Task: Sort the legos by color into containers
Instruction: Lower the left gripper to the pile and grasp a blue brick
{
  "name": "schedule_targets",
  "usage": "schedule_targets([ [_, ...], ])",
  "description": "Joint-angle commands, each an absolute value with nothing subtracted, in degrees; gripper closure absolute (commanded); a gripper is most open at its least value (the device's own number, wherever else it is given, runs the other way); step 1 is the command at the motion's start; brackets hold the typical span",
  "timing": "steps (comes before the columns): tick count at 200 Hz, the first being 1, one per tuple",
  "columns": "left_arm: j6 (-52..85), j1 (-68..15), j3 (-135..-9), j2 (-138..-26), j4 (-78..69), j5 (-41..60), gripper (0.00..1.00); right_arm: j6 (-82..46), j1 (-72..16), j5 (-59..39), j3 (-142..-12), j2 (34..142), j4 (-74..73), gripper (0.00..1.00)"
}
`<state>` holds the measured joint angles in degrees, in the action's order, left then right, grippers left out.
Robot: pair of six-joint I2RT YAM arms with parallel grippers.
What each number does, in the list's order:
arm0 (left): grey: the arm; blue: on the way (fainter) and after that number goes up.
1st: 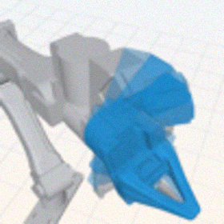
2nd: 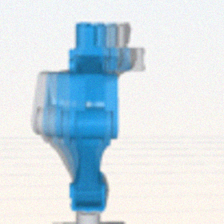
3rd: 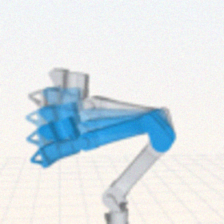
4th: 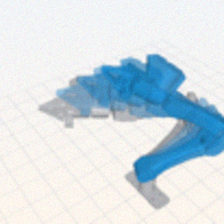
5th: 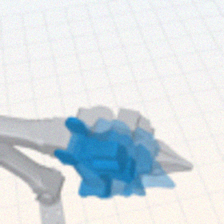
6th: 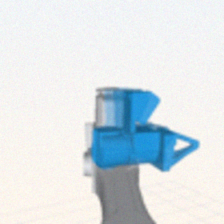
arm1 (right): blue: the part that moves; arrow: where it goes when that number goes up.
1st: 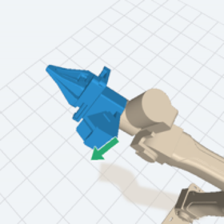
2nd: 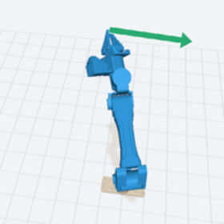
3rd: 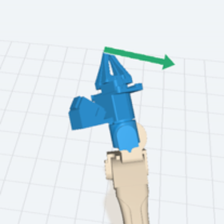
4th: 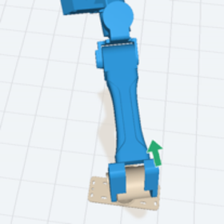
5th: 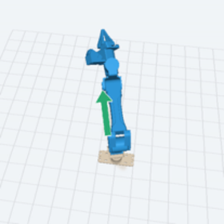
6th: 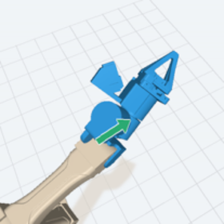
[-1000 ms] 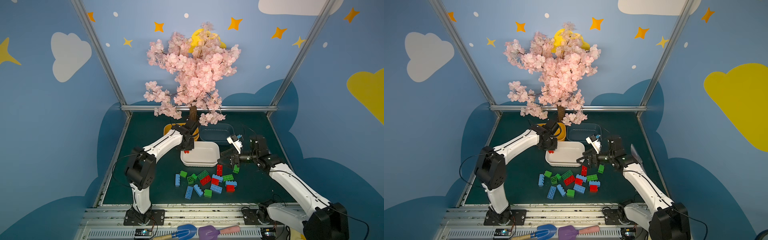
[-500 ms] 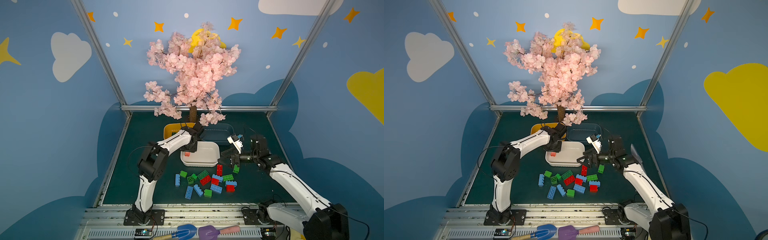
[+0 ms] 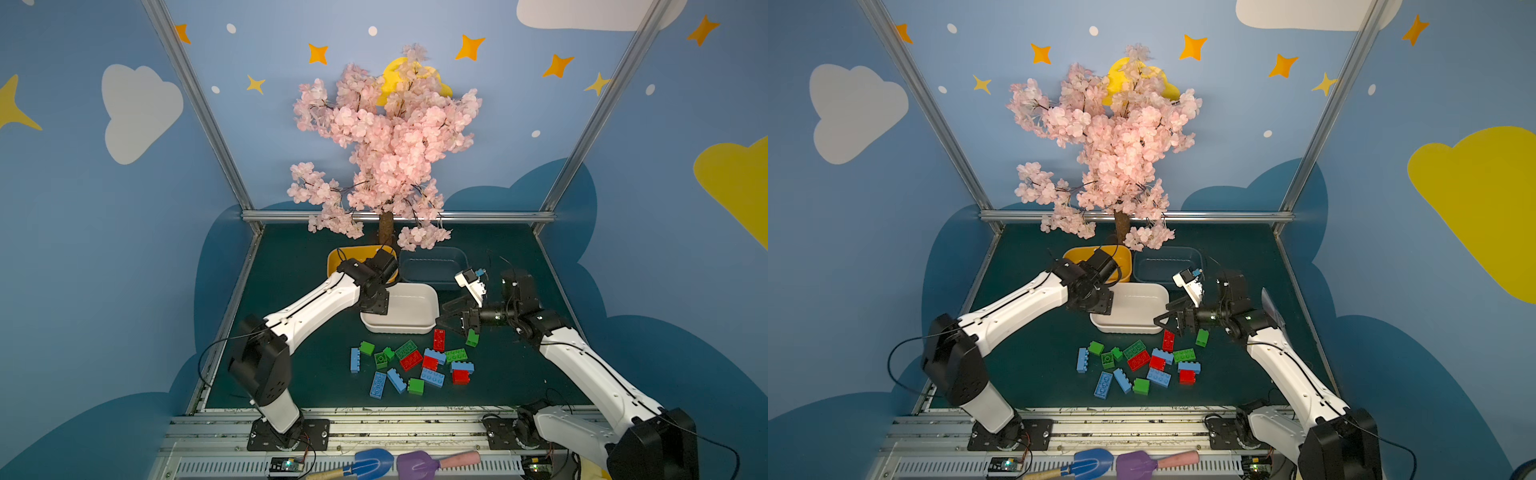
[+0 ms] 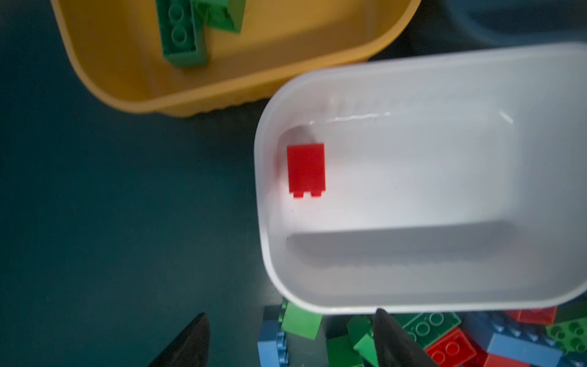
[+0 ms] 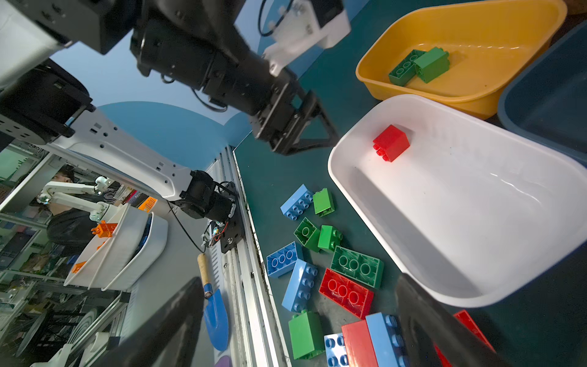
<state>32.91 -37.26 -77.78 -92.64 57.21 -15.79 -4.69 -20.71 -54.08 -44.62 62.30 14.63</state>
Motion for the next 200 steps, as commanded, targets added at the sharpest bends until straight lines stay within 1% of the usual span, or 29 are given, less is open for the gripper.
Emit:
schedule_targets([
  [1, 37.4, -37.3, -69.4, -88.7, 59.4, -11.5, 0.19, -4.2, -20.5, -55.0, -44.7, 61.7, 14.3, 0.08],
  [36, 41.8, -38.0, -58.5, -83.5, 53.7, -4.5, 0.19, -4.3, -20.6, -55.8, -44.8, 62.2, 14.4, 0.08],
  [55, 43.4, -38.8, -55.9, -83.5, 52.6, -4.2, 0.20, -4.1, -20.6, -55.4, -44.5, 61.6, 14.8, 0.08],
  [131, 43.8, -40.4, -52.2, -90.0, 48.3, -4.4, 0.43, -3.2, -20.5, -54.6, -43.5, 59.3, 17.2, 0.08],
  [156, 43.9, -40.5, -51.7, -91.5, 46.9, -4.5, 0.54, -3.2, -20.5, -54.3, -42.8, 58.7, 17.0, 0.08],
  [166, 43.7, -40.5, -51.8, -91.8, 47.1, -4.8, 0.64, -3.2, -20.5, -54.4, -42.8, 58.8, 17.0, 0.08],
  [178, 43.4, -40.5, -52.6, -91.6, 48.5, -5.6, 0.79, -3.1, -20.5, -54.4, -42.9, 58.8, 17.3, 0.08],
  [187, 43.1, -40.5, -53.5, -91.1, 50.3, -6.2, 0.85, -3.0, -20.4, -54.4, -43.0, 58.9, 17.4, 0.08],
  [200, 42.6, -40.5, -55.1, -89.6, 52.6, -7.0, 0.86, -2.9, -20.4, -54.1, -43.0, 59.1, 17.3, 0.07],
])
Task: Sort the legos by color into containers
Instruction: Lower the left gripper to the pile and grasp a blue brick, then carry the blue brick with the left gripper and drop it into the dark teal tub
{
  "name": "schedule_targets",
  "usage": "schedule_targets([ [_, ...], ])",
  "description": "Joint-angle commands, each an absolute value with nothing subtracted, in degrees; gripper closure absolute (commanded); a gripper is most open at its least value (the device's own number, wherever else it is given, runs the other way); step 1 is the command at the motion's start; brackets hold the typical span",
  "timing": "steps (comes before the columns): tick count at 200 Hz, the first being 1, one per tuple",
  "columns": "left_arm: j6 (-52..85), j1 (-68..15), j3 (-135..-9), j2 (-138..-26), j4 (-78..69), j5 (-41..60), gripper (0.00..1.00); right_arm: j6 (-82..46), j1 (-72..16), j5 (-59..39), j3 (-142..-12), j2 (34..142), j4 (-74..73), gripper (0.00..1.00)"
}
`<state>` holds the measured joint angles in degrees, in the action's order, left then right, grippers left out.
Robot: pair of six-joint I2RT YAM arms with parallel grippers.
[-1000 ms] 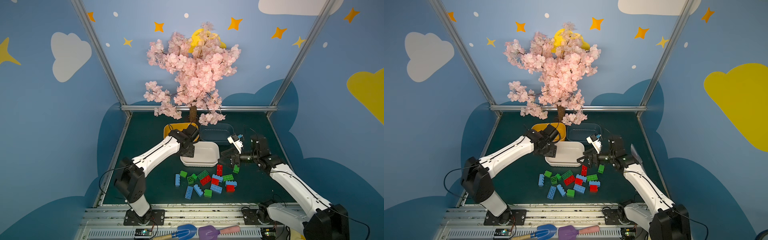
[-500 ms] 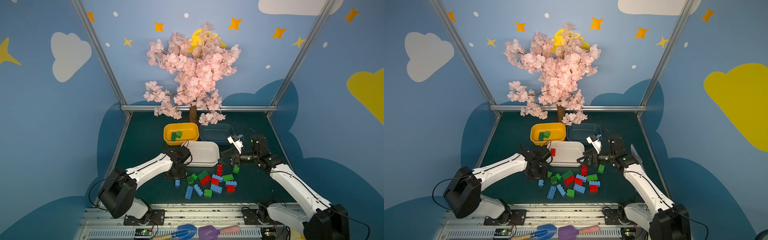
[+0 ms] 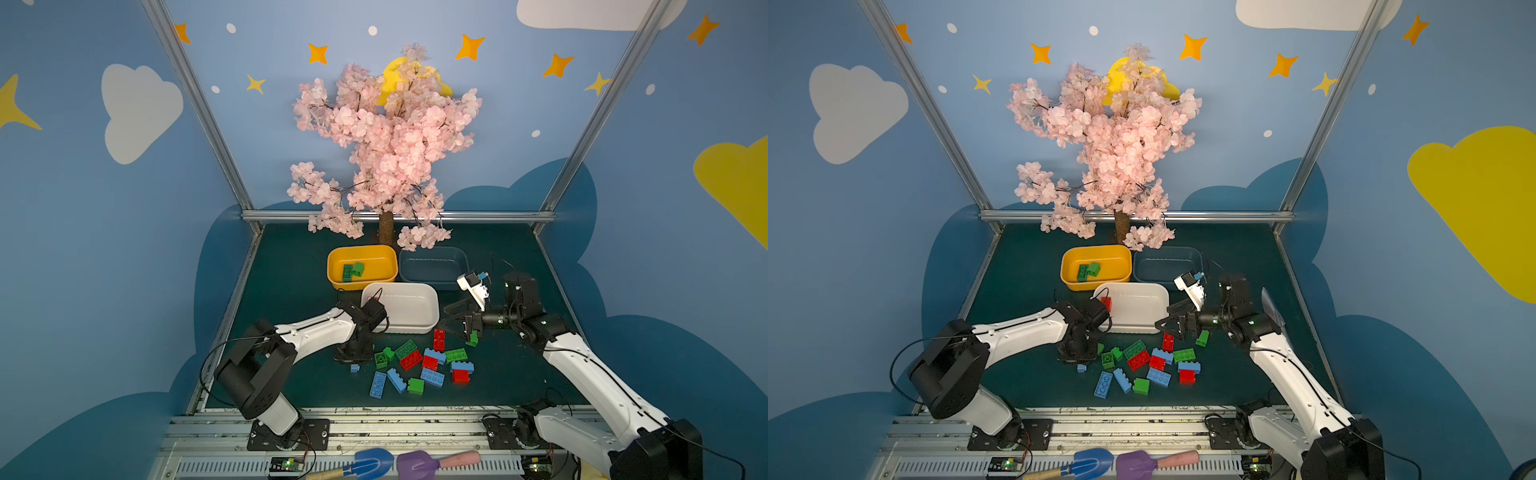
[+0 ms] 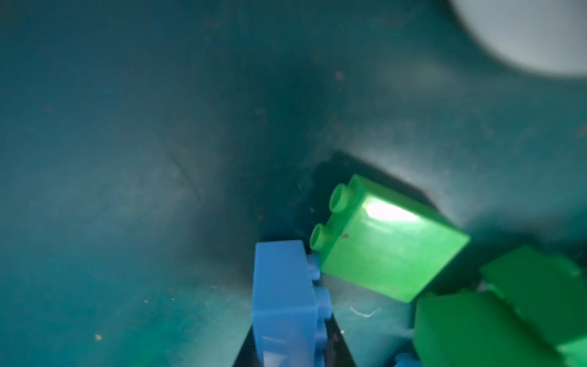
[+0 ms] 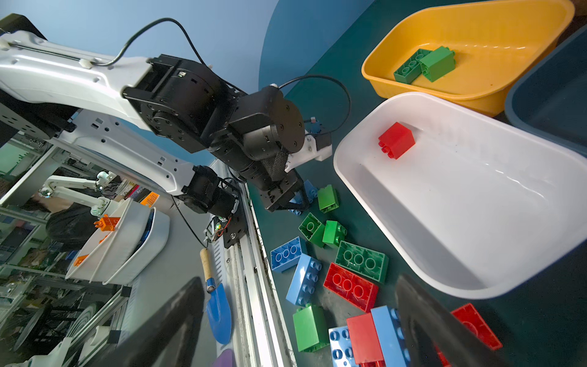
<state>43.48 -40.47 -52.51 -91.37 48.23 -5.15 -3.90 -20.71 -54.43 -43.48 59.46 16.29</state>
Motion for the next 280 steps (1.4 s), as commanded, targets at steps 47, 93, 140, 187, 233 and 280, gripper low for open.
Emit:
schedule_targets([
  [47, 38.4, -40.2, -67.3, -87.6, 60.2, -7.2, 0.85, -4.1, -19.8, -52.4, -43.5, 60.1, 16.4, 0.08],
  [93, 32.5, -39.7, -87.2, -97.7, 58.9, -5.7, 0.84, -5.1, -17.7, -50.4, -45.2, 60.9, 16.3, 0.08],
  [140, 31.4, -38.4, -102.5, -111.9, 50.9, -4.8, 0.83, -6.0, -14.7, -48.8, -45.7, 60.4, 15.0, 0.08],
  [187, 28.9, -36.4, -116.2, -124.8, 47.3, -5.4, 0.82, -6.0, -13.0, -48.0, -46.3, 59.7, 15.1, 0.08],
  [233, 27.3, -33.9, -119.7, -130.5, 37.7, -3.7, 0.81, -5.0, -11.9, -47.6, -46.0, 57.9, 17.2, 0.08],
  [280, 26.1, -33.2, -120.4, -133.8, 30.5, -2.8, 0.76, -5.5, -11.7, -47.8, -45.5, 58.0, 16.6, 0.07],
])
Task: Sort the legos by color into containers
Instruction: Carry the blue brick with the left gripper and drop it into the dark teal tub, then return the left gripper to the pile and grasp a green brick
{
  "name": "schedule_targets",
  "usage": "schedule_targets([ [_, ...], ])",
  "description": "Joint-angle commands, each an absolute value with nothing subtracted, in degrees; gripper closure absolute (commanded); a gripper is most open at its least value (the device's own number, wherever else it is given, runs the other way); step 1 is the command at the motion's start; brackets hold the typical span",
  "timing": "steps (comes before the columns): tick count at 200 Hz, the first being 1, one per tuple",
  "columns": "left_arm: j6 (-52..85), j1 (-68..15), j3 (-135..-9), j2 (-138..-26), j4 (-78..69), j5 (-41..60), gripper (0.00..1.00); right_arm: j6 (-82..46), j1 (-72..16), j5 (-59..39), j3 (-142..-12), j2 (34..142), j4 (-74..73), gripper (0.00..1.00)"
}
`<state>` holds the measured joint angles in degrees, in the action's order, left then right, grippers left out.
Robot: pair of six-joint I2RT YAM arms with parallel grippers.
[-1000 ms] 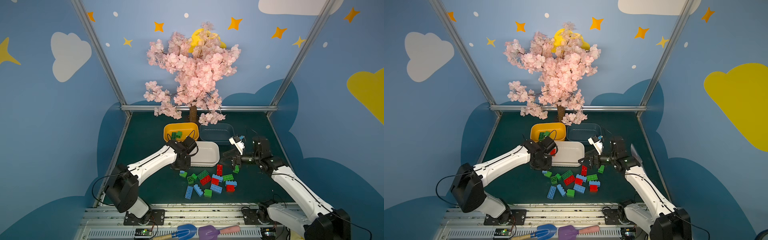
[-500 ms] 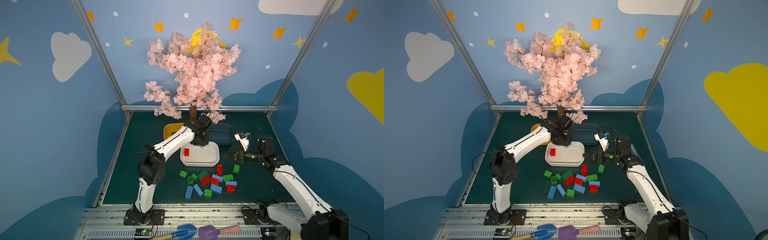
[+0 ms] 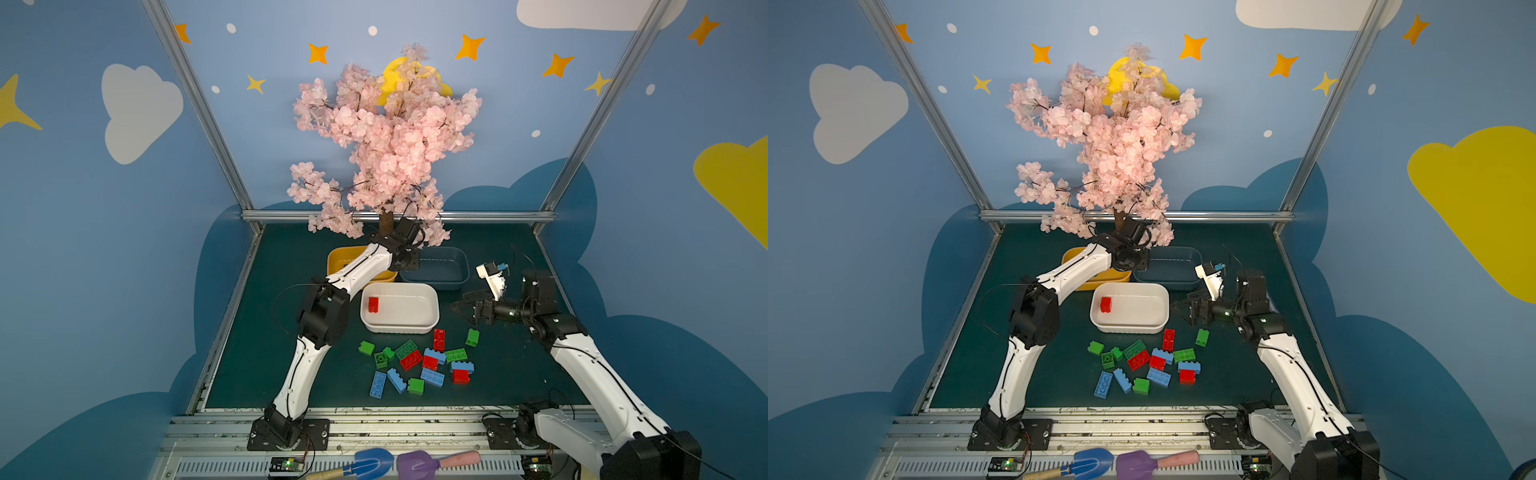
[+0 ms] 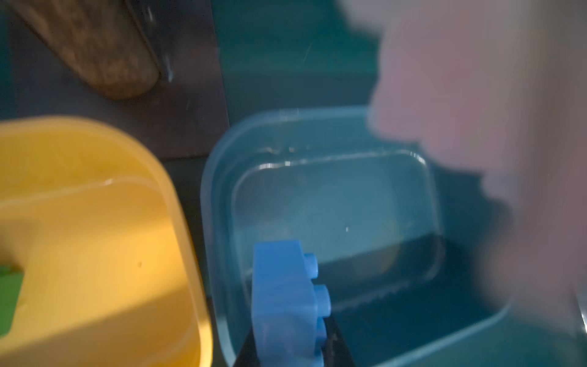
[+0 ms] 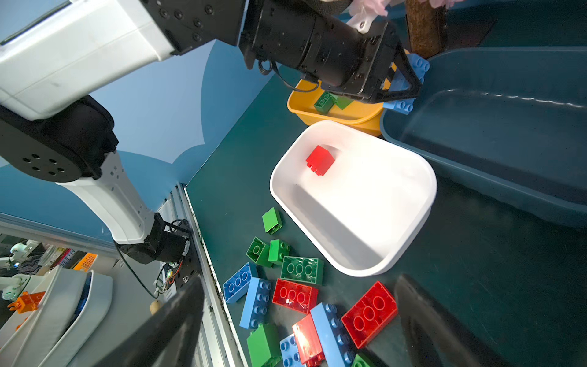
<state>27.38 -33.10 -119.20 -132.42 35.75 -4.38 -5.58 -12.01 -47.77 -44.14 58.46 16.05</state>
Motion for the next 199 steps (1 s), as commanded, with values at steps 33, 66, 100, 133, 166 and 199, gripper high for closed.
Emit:
schedule_targets([
  [33, 24.6, -33.0, -122.3, -134.5, 32.0, -2.9, 0.57, -5.2, -11.7, -47.4, -45.9, 58.8, 16.7, 0.08],
  [66, 22.7, -33.0, -122.0, -130.9, 35.1, -2.0, 0.37, -5.8, -11.7, -46.8, -45.9, 59.7, 15.4, 0.07],
  [100, 22.8, -33.2, -118.0, -123.8, 41.5, 0.4, 0.28, -5.3, -11.7, -48.7, -45.8, 60.2, 14.2, 0.07],
  [133, 22.6, -33.9, -104.8, -113.0, 45.8, 1.6, 0.21, -4.4, -12.2, -51.1, -45.3, 60.4, 14.0, 0.07],
  [166, 24.5, -35.3, -89.7, -100.5, 49.4, -0.8, 0.20, -3.5, -13.9, -50.9, -44.9, 60.7, 14.4, 0.07],
  [199, 37.0, -36.8, -75.4, -88.0, 51.4, -2.3, 0.20, -3.0, -15.2, -50.5, -44.9, 61.7, 14.8, 0.07],
])
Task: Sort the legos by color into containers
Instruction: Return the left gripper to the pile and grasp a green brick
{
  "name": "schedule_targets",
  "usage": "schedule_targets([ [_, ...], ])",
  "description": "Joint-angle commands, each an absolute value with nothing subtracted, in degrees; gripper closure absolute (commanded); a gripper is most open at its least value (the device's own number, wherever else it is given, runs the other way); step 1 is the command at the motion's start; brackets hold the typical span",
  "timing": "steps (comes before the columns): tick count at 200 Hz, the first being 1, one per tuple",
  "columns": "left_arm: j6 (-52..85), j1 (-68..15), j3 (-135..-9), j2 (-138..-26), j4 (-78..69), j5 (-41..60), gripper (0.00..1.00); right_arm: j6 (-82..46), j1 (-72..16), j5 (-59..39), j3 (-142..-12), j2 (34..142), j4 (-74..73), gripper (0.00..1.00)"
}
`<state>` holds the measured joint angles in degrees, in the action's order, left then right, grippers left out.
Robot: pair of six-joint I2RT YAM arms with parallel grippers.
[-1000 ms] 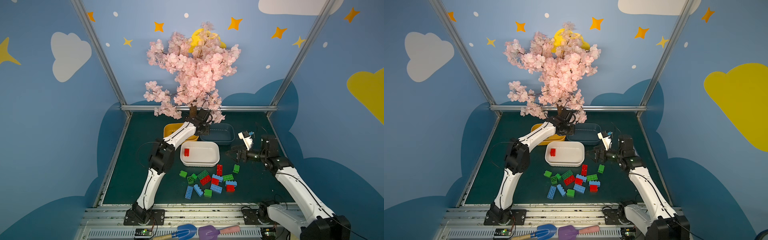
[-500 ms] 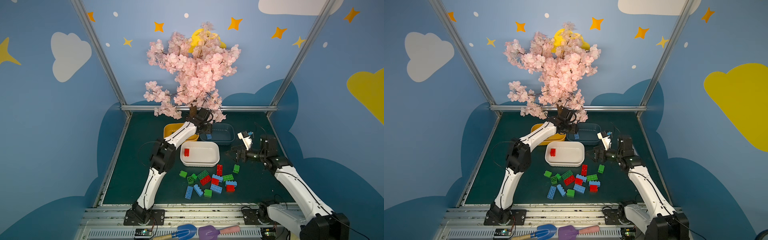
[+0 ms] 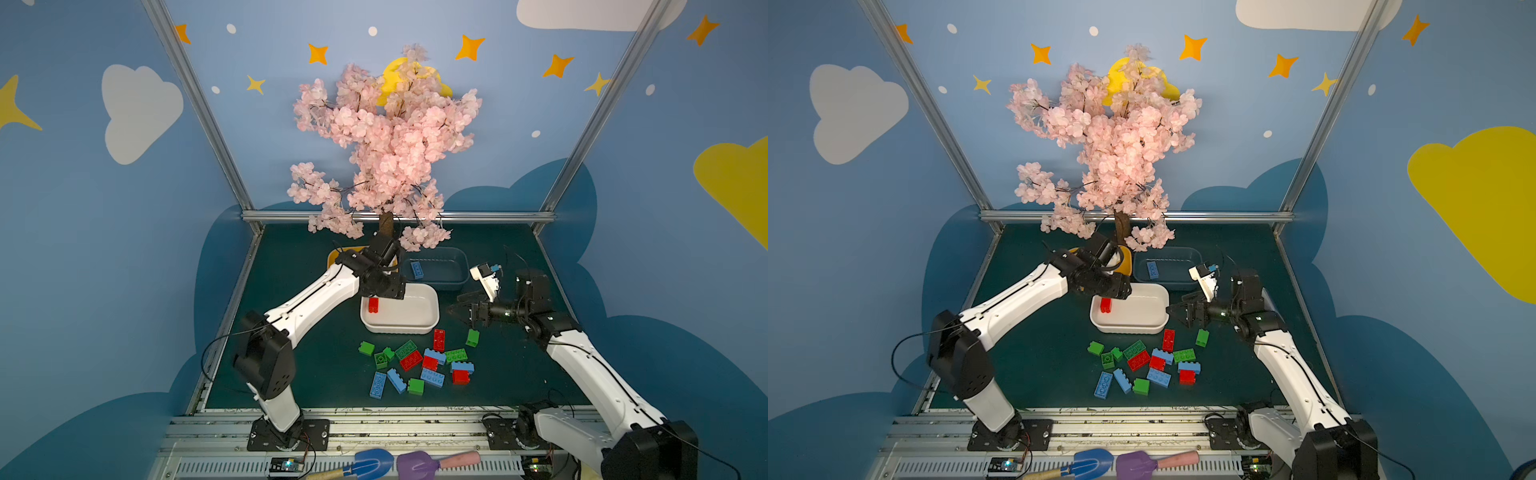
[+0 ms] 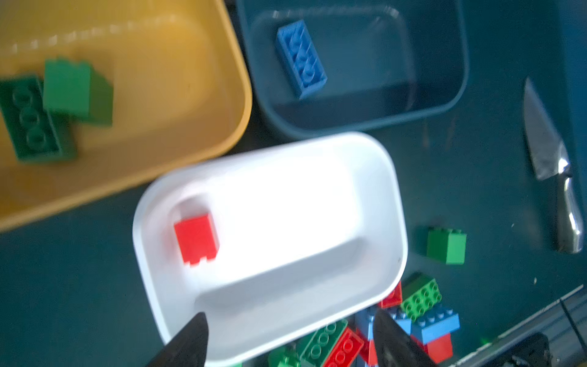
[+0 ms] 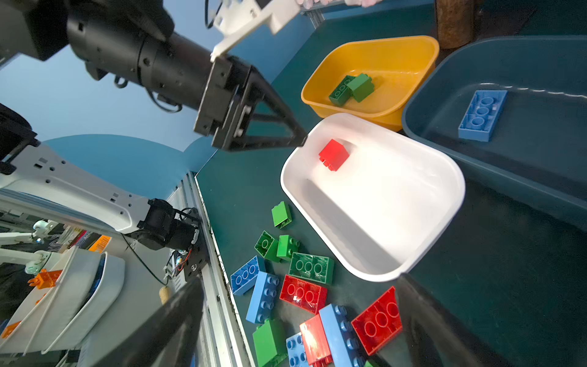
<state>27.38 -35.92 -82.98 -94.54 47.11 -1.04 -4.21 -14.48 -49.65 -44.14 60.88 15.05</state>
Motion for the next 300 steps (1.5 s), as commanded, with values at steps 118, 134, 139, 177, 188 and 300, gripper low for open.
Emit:
schedule_targets([
  [118, 92.0, -43.7, -55.8, -81.3, 50.9, -6.2, 0.23, -3.2, -16.0, -51.8, -44.5, 61.9, 15.5, 0.07],
  [134, 92.7, -43.1, -55.9, -83.9, 50.5, -5.2, 0.24, -3.1, -15.9, -51.8, -44.5, 61.6, 16.0, 0.07],
  [139, 92.4, -42.9, -55.9, -84.7, 49.8, -4.4, 0.24, -3.1, -15.9, -51.7, -44.3, 61.4, 15.9, 0.07],
  [177, 92.0, -42.3, -59.4, -90.7, 52.0, -5.6, 0.26, -3.3, -15.8, -51.9, -43.9, 61.2, 15.2, 0.07],
  [188, 91.9, -41.9, -59.2, -91.6, 50.7, -5.7, 0.27, -3.3, -15.7, -52.1, -43.9, 61.2, 15.2, 0.07],
  [300, 96.8, -41.0, -55.2, -94.5, 43.5, -8.2, 0.32, -2.5, -15.4, -53.4, -44.9, 61.2, 15.9, 0.07],
])
